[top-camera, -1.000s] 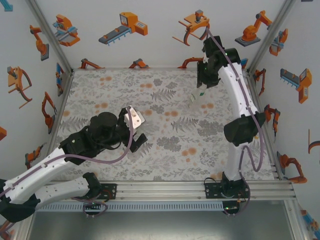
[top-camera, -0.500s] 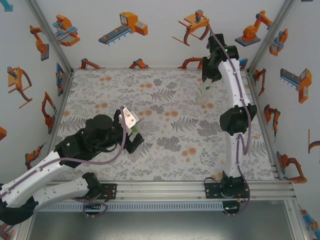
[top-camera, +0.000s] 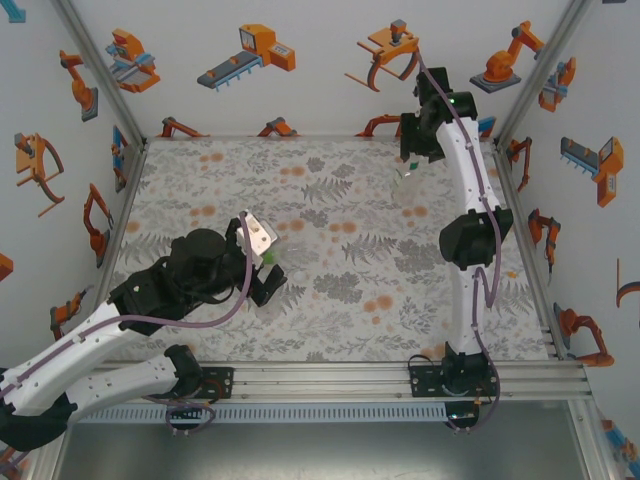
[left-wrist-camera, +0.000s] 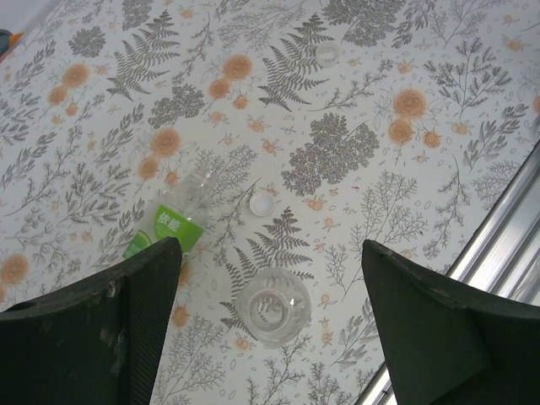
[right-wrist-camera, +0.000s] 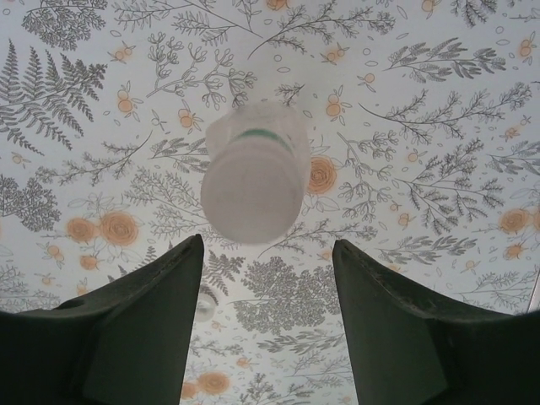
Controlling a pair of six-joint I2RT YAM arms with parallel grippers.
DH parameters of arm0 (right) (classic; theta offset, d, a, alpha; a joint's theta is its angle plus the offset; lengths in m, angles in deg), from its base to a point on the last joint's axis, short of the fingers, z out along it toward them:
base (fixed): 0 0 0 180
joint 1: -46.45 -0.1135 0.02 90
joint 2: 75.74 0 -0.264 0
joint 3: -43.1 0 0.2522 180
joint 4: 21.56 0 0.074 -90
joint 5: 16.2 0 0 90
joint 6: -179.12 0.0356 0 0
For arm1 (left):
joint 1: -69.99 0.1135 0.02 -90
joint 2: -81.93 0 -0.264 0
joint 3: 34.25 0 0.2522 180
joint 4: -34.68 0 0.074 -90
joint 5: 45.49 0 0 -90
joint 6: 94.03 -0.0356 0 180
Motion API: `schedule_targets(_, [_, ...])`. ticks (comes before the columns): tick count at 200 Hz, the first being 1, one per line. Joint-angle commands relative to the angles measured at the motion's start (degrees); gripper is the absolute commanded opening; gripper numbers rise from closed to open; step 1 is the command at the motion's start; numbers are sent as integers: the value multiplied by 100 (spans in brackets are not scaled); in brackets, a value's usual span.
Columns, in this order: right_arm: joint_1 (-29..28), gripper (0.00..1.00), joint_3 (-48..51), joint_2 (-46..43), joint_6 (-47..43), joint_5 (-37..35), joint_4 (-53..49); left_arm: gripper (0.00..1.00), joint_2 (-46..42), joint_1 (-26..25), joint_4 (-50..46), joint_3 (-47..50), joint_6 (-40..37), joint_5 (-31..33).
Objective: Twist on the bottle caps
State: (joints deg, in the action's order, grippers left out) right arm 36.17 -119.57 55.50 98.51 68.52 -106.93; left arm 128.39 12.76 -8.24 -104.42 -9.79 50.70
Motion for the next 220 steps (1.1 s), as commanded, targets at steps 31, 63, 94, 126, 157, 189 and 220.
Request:
schedule_targets(31, [35, 59, -113, -516, -80, -131, 4, 80, -26, 76, 111, 33, 276, -6])
schedule_targets(63, [35, 59, 48, -940, -83, -166, -124, 80, 47, 223, 35, -61, 697, 128])
schedule_targets(94, [9, 59, 803, -1636, -29, -55, -37, 78, 165, 429, -163, -189, 1269, 272])
schedule_targets(126, [-159, 59, 2136, -2613, 36, 162, 414, 75, 345, 524, -567, -410, 2129, 634])
schedule_targets(157, [-376, 58, 3467, -3515, 46, 695, 967, 73, 411, 607, -1099, -469, 2989, 1039])
schedule_targets(189, [-738, 57, 5273, -4679, 181, 1677, 2206, 73, 111, 609, -1302, -244, 3595, 1306])
schedule_targets(220, [-1386, 57, 7107, -5768, 313, 2447, 3822, 73, -289, 617, -1315, 76, 3928, 1375])
